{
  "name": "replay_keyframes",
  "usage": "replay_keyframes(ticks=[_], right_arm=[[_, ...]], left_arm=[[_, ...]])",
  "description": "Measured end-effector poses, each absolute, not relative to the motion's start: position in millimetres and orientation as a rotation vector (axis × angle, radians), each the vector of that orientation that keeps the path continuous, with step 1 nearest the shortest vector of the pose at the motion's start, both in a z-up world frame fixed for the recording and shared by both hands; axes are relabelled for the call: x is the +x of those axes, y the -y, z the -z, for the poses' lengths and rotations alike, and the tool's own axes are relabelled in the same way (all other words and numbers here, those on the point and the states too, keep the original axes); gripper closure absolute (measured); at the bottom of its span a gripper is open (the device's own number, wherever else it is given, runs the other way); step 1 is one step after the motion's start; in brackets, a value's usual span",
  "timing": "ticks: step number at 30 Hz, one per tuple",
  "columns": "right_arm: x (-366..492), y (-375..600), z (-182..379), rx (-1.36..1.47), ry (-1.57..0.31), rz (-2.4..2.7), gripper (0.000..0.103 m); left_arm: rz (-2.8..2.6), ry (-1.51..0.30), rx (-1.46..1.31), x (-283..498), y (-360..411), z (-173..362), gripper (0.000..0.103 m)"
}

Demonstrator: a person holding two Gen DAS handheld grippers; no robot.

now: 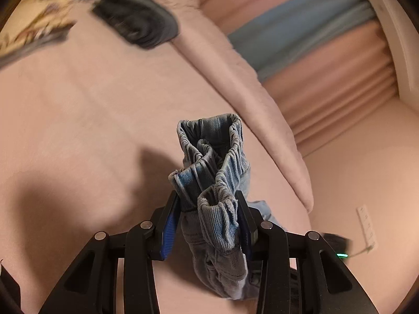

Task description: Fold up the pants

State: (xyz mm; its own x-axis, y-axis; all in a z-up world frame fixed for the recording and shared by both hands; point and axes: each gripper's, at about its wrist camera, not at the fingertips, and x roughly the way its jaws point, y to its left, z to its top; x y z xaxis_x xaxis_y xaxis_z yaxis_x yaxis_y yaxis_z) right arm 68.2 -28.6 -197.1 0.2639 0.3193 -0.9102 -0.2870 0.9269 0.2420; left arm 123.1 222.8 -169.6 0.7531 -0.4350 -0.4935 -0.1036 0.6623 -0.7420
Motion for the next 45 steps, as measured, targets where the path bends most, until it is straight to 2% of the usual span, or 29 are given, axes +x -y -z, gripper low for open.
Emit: replay_keyframes(ticks=[2,6,8,10,12,14,16,17,18,19,26,28,30,32,33,34,36,41,45], right_arm=[[73,25,221,-0.005,-1.301,-0.391,0.078],[72,14,224,-0.029,-1.249,-0.399,0.073],[74,23,220,0.077,-1.265,-0.453,0.076],[78,51,209,0.238,-1.253,-0.425,0.071],[79,86,194,0.39,-1.199,-0.374,0.051],[80,122,182,0.584,-1.146,-0.382,0.042],[80,146,171,0.758,-1.096,-0.439,0.027],[80,153,165,0.82,-1.074,-0.474,0.012],[80,153,160,0.846,-1.063,-0.504,0.003],[81,148,157,0.848,-1.065,-0.525,0.002],[103,113,154,0.692,-1.203,-0.486,0.002],[113,103,153,0.622,-1.212,-0.452,0.007],[117,124,150,0.592,-1.211,-0.453,0.034],[123,130,153,0.547,-1.227,-0.416,0.054],[128,132,155,0.561,-1.231,-0.426,0.058],[130,139,158,0.585,-1.24,-0.43,0.059],[130,150,158,0.605,-1.241,-0.45,0.069],[120,180,145,0.64,-1.2,-0.498,0.075],[113,209,141,0.667,-1.185,-0.476,0.076]], left_arm=[[0.231,-0.7,-0.776,122,-204,156,0.065],[0.287,-0.661,-0.609,119,-159,126,0.065],[0.313,-0.659,-0.543,115,-139,120,0.065],[0.324,-0.665,-0.481,113,-119,117,0.065],[0.345,-0.674,-0.427,114,-99,116,0.065],[0.355,-0.682,-0.366,111,-81,115,0.065],[0.367,-0.688,-0.292,112,-61,114,0.065],[0.371,-0.688,-0.254,110,-52,114,0.065],[0.37,-0.689,-0.206,108,-41,115,0.065],[0.369,-0.689,-0.171,107,-34,116,0.065],[0.357,-0.646,0.106,91,13,125,0.065],[0.363,-0.644,0.141,88,19,125,0.065],[0.36,-0.632,0.158,87,22,122,0.065],[0.381,-0.624,0.141,86,23,115,0.066],[0.397,-0.621,0.14,87,27,111,0.067],[0.407,-0.617,0.153,89,34,106,0.068],[0.43,-0.605,0.173,91,40,104,0.069],[0.511,-0.598,0.142,104,58,95,0.069],[0.571,-0.61,0.143,111,81,96,0.069]])
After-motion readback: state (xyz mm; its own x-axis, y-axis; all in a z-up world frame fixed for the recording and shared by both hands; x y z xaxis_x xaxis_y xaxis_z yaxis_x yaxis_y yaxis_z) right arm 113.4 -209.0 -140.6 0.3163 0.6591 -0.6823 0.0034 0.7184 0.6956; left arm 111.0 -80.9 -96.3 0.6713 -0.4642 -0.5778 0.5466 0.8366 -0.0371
